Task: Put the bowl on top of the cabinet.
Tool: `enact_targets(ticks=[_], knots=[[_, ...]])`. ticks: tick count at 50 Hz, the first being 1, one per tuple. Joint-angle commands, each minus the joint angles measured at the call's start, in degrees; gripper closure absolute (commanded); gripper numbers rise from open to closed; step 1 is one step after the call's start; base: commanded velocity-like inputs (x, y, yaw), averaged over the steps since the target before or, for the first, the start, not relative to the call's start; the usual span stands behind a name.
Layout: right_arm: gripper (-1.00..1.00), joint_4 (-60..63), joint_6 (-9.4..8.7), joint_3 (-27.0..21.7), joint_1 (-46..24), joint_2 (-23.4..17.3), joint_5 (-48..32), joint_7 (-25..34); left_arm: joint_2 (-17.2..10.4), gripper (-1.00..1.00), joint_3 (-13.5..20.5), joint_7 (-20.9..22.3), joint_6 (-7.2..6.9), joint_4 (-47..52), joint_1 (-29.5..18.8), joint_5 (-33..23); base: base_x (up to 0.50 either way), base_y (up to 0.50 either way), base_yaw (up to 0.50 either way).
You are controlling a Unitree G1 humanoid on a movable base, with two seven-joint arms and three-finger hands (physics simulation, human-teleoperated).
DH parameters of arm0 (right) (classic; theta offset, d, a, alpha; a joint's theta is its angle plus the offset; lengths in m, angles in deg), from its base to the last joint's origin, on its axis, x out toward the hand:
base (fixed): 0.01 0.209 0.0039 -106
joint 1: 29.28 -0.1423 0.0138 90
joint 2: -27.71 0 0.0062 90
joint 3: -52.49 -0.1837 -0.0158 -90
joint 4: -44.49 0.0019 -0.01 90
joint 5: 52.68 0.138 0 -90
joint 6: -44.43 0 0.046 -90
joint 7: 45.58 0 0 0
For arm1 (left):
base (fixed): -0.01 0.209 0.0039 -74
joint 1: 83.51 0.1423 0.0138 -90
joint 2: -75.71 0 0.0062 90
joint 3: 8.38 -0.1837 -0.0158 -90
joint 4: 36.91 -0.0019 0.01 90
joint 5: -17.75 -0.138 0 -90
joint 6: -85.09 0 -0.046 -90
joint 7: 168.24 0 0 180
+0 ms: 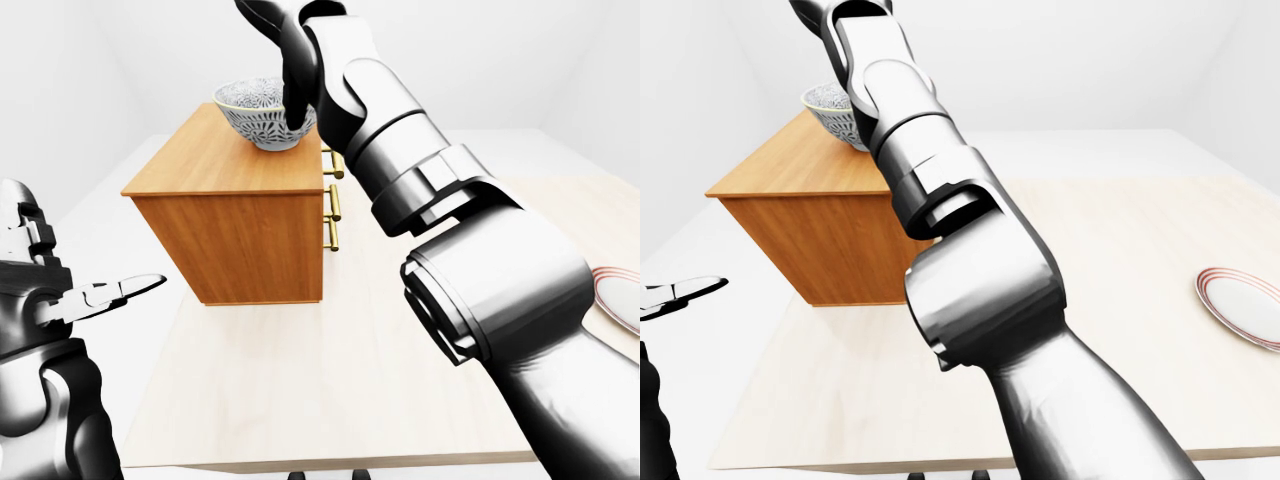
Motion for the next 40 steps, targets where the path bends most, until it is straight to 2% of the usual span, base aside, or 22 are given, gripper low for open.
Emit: enact_targets(ticks=[1, 5, 12, 24, 26, 30, 34, 40], knots=[[-1.0, 0.0, 0.0, 0.0, 0.0, -0.1, 0.1, -1.6, 0.0, -1.0, 0.1, 0.0, 0.0, 0.2, 0.0, 0.1, 0.0, 0.0, 0.0], [-1.0, -0.1, 0.0, 0.0, -0.1, -0.3, 0.0, -2.0, 0.0, -1.0, 0.1, 0.0, 0.0, 0.1, 0.0, 0.1, 0.0, 0.0, 0.0], [-1.0, -0.3, 0.0, 0.7, -0.6, -1.2, -1.9, -6.8, 0.0, -1.0, 0.0, -0.1, 0.0, 0.2, 0.0, 0.0, 0.0, 0.0, 0.0], [-1.0, 0.1, 0.0, -0.1, -1.5, -2.4, -1.7, -4.9, 0.0, -1.0, 0.0, 0.0, 0.0, 0.1, 0.1, -0.1, 0.0, 0.0, 0.0], [-1.0, 0.4, 0.0, -1.7, -2.9, -3.0, 0.2, -4.8, 0.1, -1.0, 0.0, 0.0, 0.0, 0.0, 0.1, -0.1, 0.0, 0.0, 0.0], [-1.0, 1.4, 0.15, -4.3, -7.8, -6.9, 5.2, -2.3, 0.1, -1.0, 0.0, 0.1, 0.0, -0.2, 0.1, -0.2, 0.0, 0.0, 0.0], [-1.0, 2.7, 1.59, -5.7, -12.3, -12.3, 9.6, 0.5, 0.3, -1.0, -0.8, 0.1, 0.0, -0.1, 0.2, -1.0, 0.0, 0.0, 0.0], [-1.0, 4.1, 1.92, -6.4, -12.3, -18.3, 14.0, 3.8, 0.5, -1.0, -1.6, 0.0, 0.0, -0.3, 0.0, -1.8, 0.0, 0.0, 0.0]])
